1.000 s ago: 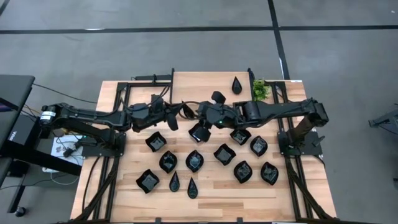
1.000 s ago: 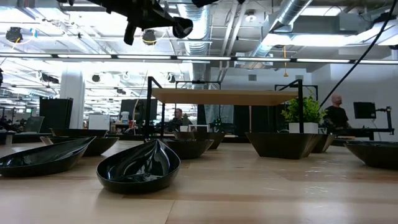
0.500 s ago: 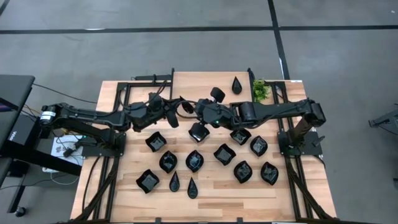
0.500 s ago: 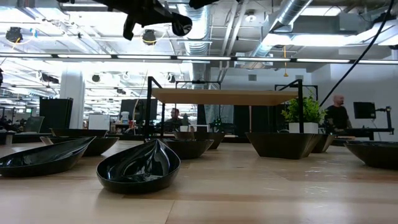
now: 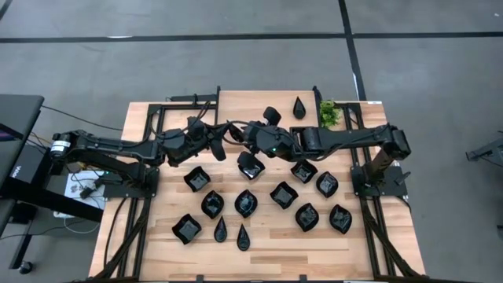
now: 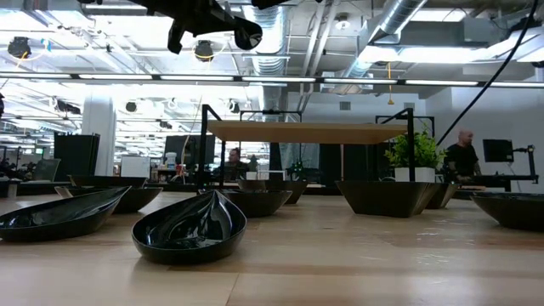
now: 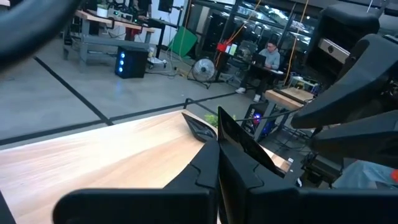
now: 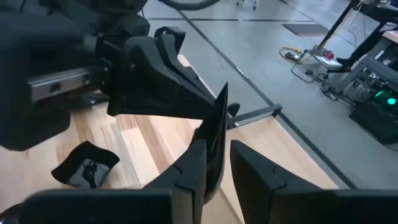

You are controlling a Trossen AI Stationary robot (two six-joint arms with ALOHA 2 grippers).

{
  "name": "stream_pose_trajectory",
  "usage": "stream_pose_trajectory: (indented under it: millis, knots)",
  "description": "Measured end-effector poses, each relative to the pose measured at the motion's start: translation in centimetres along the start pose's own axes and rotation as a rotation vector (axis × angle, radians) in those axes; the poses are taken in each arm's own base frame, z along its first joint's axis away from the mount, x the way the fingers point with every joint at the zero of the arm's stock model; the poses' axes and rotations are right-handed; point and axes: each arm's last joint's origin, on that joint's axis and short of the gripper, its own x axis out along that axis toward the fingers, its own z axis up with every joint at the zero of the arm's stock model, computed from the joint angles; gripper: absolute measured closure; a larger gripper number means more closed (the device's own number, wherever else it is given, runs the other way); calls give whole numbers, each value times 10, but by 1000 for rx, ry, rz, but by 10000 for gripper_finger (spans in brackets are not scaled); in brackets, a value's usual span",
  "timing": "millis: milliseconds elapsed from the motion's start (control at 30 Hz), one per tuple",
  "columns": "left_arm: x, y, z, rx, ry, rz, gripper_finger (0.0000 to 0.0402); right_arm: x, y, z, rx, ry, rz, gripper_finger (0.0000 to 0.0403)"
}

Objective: Pick & Place Mini shaped plates
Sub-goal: Stack the drop-shaped plate on top of the other drop-shaped plates on the shelf

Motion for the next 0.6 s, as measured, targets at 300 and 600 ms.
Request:
stream_pose_trajectory:
  millis: [300, 600]
  knots:
    - [0, 0, 0, -3, -4, -1, 397, 14, 7, -5, -2, 5, 1, 334]
    - [1, 0, -2, 3, 4, 1, 397, 16, 8, 3, -24, 0, -32, 334]
